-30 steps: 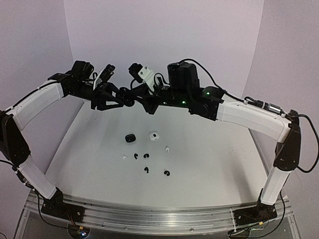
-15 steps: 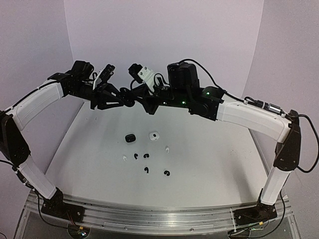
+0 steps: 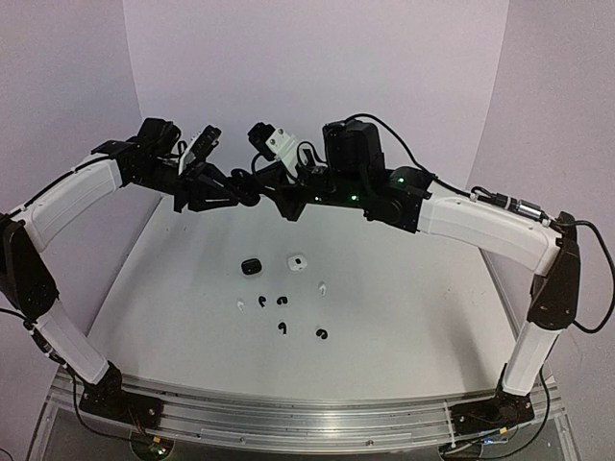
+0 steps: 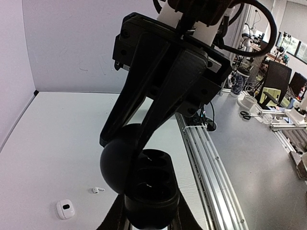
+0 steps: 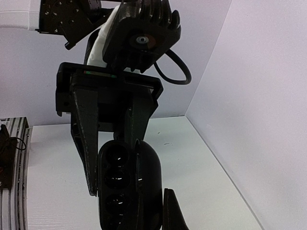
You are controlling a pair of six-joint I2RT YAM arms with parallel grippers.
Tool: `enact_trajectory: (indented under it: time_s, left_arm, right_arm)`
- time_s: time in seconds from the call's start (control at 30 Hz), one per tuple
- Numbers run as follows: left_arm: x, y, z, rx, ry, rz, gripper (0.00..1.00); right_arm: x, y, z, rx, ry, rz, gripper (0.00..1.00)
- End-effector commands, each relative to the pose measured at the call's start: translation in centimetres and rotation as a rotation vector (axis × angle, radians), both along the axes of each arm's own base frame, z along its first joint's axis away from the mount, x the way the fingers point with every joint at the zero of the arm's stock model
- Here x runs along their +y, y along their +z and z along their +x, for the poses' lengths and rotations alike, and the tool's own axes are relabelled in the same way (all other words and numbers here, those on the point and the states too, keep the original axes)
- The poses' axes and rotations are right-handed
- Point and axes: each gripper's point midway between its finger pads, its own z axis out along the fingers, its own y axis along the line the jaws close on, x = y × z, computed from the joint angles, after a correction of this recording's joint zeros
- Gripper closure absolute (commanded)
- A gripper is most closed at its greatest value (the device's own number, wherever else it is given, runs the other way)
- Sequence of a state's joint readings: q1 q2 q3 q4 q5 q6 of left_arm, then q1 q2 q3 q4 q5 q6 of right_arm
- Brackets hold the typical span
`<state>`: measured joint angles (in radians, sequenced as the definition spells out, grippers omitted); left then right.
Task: Insert the wireless bluetooth earbuds into the charging case
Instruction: Pass from the right arm to the left
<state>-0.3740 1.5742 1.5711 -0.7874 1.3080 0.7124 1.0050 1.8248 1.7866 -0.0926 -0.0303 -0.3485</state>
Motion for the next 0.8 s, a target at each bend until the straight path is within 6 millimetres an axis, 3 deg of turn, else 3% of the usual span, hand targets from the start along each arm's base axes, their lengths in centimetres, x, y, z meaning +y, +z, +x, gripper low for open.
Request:
enact_trajectory:
  time_s: [0.0, 0.07, 0.3, 0.43, 0.6, 0.77]
  left_arm:
    - [0.12, 1.48, -0.69, -0.037, -0.025, -0.031, 0.91]
    - [0.15, 1.42, -0.74, -0.039, -0.027, -0.03, 0.99]
    - [0.13, 1.31, -0.67, -0.034, -0.024, -0.028, 1.0]
    - [0.03, 1.25, -0.35, 0.005, -0.011, -0.019, 0.82]
    - [-0.02, 1.63, -0.5, 0.047, -0.019, -0.027, 0.85]
    - [0.04, 1.67, -0.67, 0.082, -0.019, -0.023, 0.76]
  right_arm:
    - [-0.43, 3.77, -0.98, -0.038, 0.02, 0.074, 1.0]
    - [-0.42, 3.76, -1.0, -0.038, 0.021, 0.074, 1.0]
    - [-0.35, 3.72, -1.04, -0.036, 0.023, 0.074, 1.0]
    - [-0.43, 3.85, -0.98, -0.039, 0.018, 0.075, 1.0]
    - [-0.23, 3.68, -1.02, -0.039, 0.022, 0.072, 1.0]
    - [-0.12, 3.4, -0.97, -0.04, 0.022, 0.065, 1.0]
